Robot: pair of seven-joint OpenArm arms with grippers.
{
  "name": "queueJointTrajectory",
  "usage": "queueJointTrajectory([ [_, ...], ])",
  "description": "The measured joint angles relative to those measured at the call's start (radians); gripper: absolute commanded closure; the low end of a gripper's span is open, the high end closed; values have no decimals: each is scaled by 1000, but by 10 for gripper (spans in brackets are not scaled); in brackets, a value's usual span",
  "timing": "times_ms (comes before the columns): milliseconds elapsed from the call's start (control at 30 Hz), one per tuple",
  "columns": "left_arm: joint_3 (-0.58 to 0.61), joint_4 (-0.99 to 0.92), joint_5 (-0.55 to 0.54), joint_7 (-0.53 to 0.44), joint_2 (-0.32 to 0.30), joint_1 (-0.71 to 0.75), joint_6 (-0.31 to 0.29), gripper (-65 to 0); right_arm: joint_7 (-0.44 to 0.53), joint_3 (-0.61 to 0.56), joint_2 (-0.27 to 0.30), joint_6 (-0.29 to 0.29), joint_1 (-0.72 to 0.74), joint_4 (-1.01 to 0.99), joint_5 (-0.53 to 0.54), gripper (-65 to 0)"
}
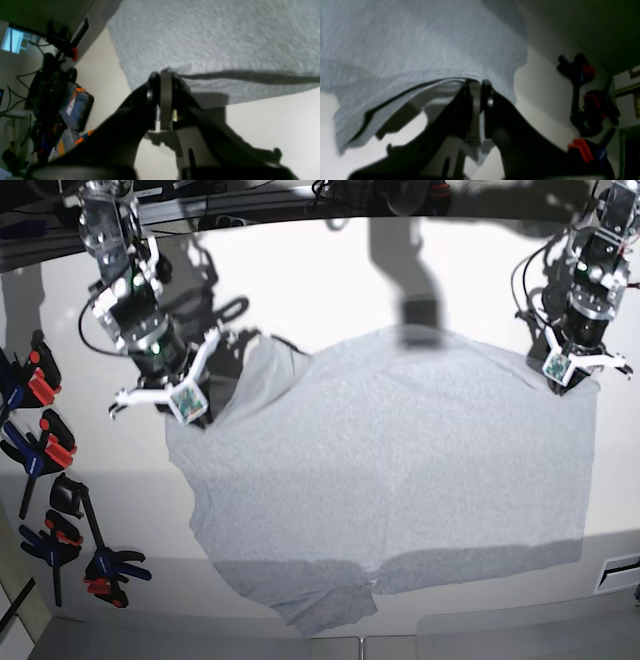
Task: Fold the T-shirt properly
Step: 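Lift the shoulder corners and pull them toward the hem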
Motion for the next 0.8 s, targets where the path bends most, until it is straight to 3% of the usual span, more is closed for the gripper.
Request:
queueJointTrajectory([
  [200,0,-75,-23,-4,6,-61,-1,0,34,0,-91,1,122,-161,1,0],
  [400,0,-289,-69,-28,66,-184,0,0,45,-1,-174,34,271,-348,-16,0],
  [567,1,-391,-67,-30,100,-244,0,0,42,0,-200,26,348,-471,-33,0],
  [633,1,-390,-67,-79,100,-246,0,0,47,-1,-213,31,366,-502,-33,0],
  [800,1,-390,-147,-104,100,-292,0,0,72,-76,-227,42,442,-608,-37,0],
])
